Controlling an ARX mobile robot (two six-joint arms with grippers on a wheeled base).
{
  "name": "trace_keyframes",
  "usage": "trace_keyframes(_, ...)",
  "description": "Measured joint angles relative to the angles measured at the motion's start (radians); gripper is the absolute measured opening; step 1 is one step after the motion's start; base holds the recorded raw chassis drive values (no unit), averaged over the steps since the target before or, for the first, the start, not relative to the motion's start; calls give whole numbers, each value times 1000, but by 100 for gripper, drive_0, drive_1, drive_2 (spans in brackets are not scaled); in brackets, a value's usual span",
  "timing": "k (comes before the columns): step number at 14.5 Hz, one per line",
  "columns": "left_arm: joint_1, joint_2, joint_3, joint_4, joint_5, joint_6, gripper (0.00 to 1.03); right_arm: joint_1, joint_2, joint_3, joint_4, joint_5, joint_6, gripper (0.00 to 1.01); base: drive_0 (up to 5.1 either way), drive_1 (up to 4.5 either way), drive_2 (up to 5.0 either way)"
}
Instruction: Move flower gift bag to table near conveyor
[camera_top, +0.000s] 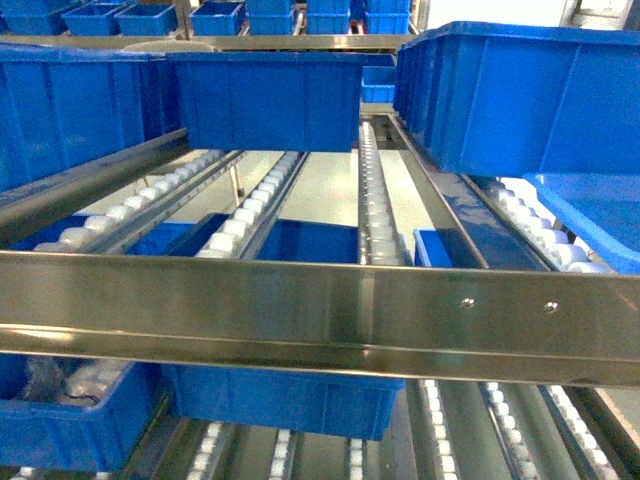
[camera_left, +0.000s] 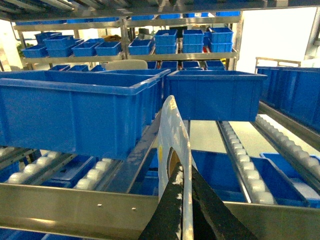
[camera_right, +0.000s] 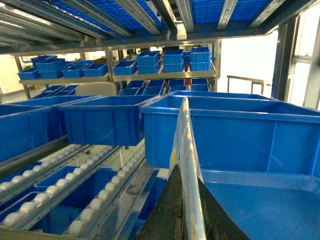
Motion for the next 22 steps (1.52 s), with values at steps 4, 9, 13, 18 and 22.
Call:
trace_keyframes(4,0,-1,0,-2,0,0,2,0,0,0,0,0,0,2,-456,45,402)
trace_keyframes(9,0,-2,0,-1,0,0,2,0,0,0,-1,0,0,2,-467,77,384)
trace_keyframes(13,0,-2,0,1,0,0,2,0,0,0,2,0,0,2,-470,80,380)
trace_keyframes(18,0,-2,0,-2,0,0,2,0,0,0,-2,0,0,2,-472,91,374)
trace_keyframes(22,0,-2,0,-1,0,0,2,0,0,0,-3,0,0,2,-491,137,335)
